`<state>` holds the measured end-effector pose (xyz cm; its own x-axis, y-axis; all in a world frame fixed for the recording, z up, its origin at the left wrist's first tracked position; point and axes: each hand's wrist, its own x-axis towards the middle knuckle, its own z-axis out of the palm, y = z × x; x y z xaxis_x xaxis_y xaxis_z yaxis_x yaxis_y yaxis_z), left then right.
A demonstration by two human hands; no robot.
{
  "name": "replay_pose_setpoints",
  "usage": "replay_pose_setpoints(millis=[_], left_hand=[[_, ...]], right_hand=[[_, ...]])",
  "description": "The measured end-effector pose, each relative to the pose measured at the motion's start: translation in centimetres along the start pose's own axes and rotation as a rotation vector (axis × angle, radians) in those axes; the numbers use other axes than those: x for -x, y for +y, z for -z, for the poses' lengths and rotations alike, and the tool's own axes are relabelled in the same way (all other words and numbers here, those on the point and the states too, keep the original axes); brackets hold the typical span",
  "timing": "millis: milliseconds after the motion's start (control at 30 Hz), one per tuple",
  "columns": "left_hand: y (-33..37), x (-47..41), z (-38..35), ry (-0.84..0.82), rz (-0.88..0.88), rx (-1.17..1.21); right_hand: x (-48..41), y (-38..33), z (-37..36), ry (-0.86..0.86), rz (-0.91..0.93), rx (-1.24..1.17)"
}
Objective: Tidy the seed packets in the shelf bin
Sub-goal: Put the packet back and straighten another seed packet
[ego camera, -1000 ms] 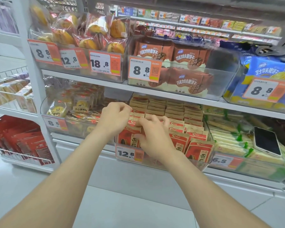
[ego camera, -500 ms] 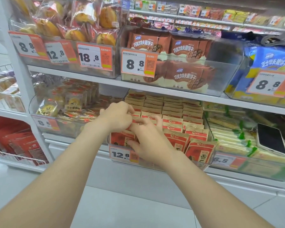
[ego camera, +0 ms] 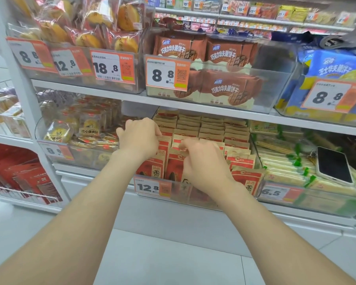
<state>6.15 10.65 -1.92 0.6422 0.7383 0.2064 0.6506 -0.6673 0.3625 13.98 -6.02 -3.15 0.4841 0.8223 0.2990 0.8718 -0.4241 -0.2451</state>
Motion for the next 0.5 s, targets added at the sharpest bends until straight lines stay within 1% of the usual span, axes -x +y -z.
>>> replay_pose_setpoints(millis=[100,200,300,433,500], left_hand=[[0.4,0.7,0.3,0.149,-0.017,0.043],[0.9,1.4,0.7,0.329,-0.068,0.076],[1.5,1.7,1.2,0.525,-0.172,0.116],[2.3,2.2,1.8,0.734,-0.35,0.153],[3.0,2.7,2.3,0.827,-0.437,0.192]], right_hand=[[0.4,0.3,0.2,-0.081,-0.006,-0.021],[0.7,0.3,0.2,-0.072,0.024,0.008],[0.8,0.3,0.1,-0.017,0.002,-0.005],[1.0,0.6,0.9,0.091,-0.07,-0.165],[1.1,1.1,1.2,0.181,-0.072,-0.25]])
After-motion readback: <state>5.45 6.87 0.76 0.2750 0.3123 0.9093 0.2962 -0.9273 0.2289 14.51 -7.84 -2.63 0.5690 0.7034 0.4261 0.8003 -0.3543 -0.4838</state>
